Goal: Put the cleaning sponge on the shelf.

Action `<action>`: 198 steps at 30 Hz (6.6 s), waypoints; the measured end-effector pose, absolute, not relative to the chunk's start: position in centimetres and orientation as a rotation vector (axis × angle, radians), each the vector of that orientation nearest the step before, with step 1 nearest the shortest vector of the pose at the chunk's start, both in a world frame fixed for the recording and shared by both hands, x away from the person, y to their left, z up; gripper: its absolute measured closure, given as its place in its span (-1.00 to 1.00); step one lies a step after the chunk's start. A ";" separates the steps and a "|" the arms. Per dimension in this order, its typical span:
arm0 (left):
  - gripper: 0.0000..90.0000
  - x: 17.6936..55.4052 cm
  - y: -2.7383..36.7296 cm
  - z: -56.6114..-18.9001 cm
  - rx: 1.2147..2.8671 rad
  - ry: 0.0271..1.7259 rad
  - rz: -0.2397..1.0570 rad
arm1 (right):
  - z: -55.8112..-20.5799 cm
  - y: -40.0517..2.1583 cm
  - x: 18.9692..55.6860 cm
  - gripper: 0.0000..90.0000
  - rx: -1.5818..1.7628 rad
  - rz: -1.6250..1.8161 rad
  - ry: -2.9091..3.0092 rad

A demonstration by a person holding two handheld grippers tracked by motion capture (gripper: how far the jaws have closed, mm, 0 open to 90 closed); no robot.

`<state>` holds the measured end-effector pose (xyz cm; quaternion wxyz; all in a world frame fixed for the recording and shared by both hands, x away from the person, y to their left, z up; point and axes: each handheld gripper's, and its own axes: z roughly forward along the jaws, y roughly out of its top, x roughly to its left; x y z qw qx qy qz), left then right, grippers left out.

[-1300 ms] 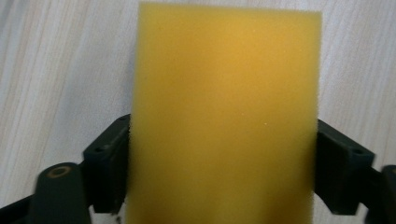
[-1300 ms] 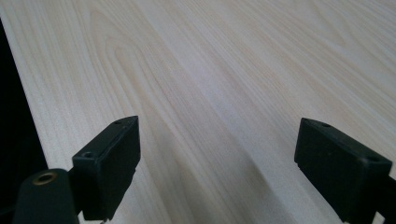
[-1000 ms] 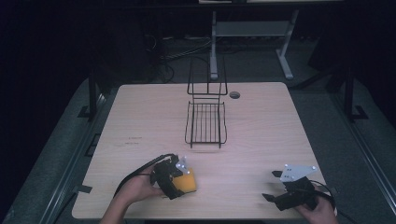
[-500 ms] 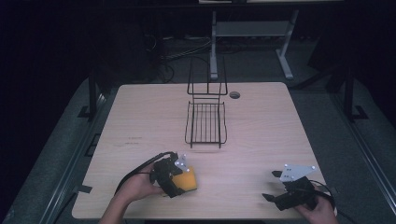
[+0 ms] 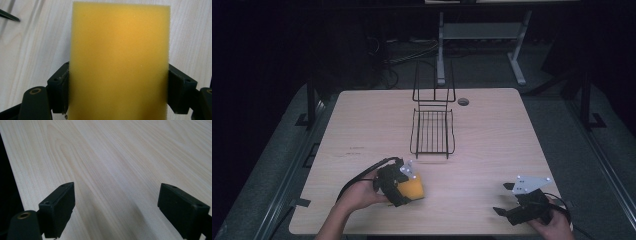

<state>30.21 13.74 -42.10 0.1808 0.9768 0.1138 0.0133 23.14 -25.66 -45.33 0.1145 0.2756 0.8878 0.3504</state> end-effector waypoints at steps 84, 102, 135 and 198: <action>-0.52 41.2 9.1 -36.3 2.707 0.241 0.044 | -45.6 -25.5 23.5 -0.69 0.810 0.999 2.656; -0.52 42.9 8.5 -37.4 2.716 0.257 0.020 | -45.7 -25.4 23.5 -0.69 0.811 1.005 2.654; -0.52 46.0 6.7 -38.9 2.742 0.274 -0.015 | -45.7 -25.6 23.6 -0.69 0.806 1.000 2.654; -0.52 49.3 5.3 -40.6 2.772 0.297 -0.067 | -45.8 -25.7 24.0 -0.69 0.814 0.993 2.660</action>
